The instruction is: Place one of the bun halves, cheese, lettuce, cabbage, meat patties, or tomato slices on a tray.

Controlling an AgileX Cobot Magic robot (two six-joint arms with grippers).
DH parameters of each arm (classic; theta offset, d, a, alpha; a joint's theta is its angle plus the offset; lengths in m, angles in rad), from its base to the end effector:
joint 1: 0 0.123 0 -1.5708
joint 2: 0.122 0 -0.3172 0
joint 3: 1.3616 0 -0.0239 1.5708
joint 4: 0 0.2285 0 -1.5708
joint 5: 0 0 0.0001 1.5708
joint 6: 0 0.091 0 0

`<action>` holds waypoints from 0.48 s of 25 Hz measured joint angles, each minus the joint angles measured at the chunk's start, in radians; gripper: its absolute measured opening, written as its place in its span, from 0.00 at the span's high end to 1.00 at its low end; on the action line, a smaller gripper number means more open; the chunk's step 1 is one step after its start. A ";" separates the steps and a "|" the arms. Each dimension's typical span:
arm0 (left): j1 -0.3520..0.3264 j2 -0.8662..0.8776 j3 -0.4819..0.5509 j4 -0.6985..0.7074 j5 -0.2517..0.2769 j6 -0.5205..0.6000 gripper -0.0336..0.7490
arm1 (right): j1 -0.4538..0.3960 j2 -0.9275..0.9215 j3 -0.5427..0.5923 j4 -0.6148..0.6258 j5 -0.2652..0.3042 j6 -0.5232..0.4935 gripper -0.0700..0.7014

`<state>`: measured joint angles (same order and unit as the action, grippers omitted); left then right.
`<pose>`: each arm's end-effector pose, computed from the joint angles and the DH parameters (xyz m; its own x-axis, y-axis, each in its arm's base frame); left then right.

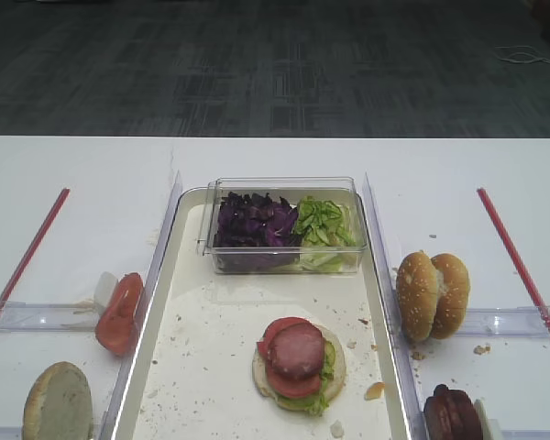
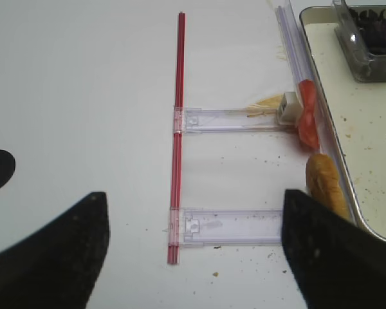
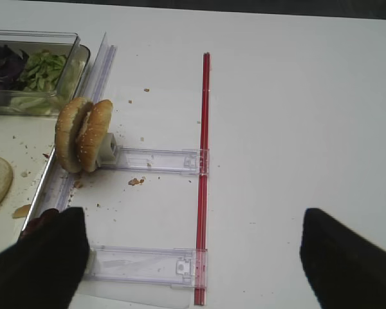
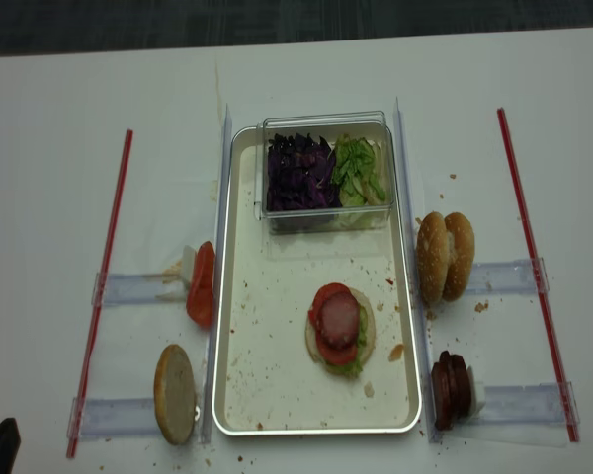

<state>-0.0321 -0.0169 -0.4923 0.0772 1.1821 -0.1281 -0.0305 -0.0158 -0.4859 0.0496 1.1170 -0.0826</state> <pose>-0.0639 0.0086 0.2542 -0.5462 -0.0809 -0.8337 -0.0817 0.9957 -0.0431 -0.0600 0.0059 0.2576 -0.5018 -0.0455 -0.8638 -0.0386 0.9988 -0.0301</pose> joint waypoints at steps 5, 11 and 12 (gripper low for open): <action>0.000 0.000 0.000 0.000 0.000 0.000 0.26 | 0.000 0.000 0.000 0.000 0.000 0.000 0.05; 0.000 0.000 0.000 0.000 0.000 0.000 0.26 | 0.000 0.000 0.000 0.000 0.000 0.000 0.13; 0.000 0.000 0.000 0.000 0.000 0.000 0.26 | 0.000 0.000 0.000 0.000 0.000 0.000 0.13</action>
<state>-0.0321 -0.0169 -0.4923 0.0772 1.1821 -0.1281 -0.0305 -0.0158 -0.4859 0.0496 1.1170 -0.0826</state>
